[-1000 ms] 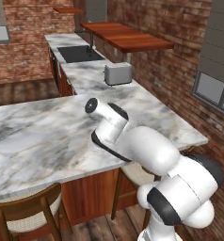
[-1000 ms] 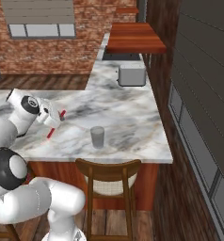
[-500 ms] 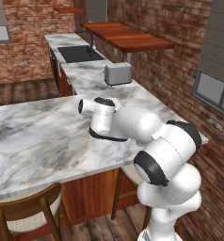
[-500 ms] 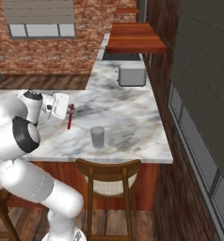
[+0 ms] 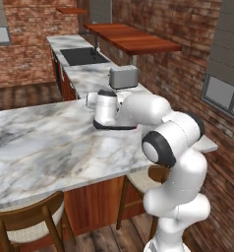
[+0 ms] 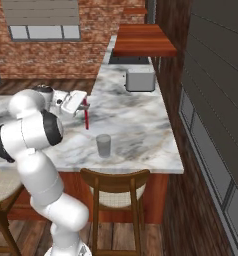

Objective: Take a straw from the drawer in front and place it inside the glass cup on the dining counter.

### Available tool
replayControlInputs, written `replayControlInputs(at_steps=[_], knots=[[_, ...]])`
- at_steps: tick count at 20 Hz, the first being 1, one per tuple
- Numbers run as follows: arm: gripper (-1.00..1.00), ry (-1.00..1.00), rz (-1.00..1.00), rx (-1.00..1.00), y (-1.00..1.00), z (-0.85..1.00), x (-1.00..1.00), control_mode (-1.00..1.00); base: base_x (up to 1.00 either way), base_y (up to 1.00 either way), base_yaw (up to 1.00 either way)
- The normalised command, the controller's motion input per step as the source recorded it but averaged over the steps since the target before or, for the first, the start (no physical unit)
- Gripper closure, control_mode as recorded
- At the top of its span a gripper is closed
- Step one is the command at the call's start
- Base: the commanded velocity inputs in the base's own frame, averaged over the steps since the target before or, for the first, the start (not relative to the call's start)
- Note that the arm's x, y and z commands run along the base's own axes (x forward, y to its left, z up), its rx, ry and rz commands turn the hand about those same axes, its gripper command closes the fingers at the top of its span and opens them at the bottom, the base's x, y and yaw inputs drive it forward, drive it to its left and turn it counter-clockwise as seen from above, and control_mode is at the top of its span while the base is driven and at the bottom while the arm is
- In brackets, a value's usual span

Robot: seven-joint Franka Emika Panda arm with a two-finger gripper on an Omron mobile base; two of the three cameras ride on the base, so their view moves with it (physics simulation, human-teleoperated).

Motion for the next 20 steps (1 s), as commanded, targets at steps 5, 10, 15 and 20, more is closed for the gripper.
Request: replayControlInputs(at_steps=[5, 10, 15, 20], knots=[[1.0, 0.09, -0.15, -0.12, -0.16, -0.02, 0.01, -1.0, 0.0, 0.0, 0.0], [1.0, 0.0, -0.15, -0.17, -0.2, -0.04, 0.0, -1.0, 0.0, 0.0, 0.0], [1.0, 0.0, -0.15, -0.14, -0.26, 0.0, 0.0, -1.0, 0.0, 0.0, 0.0], [1.0, 0.03, -0.12, -0.08, -0.33, -0.08, 0.0, -1.0, 0.0, 0.0, 0.0]])
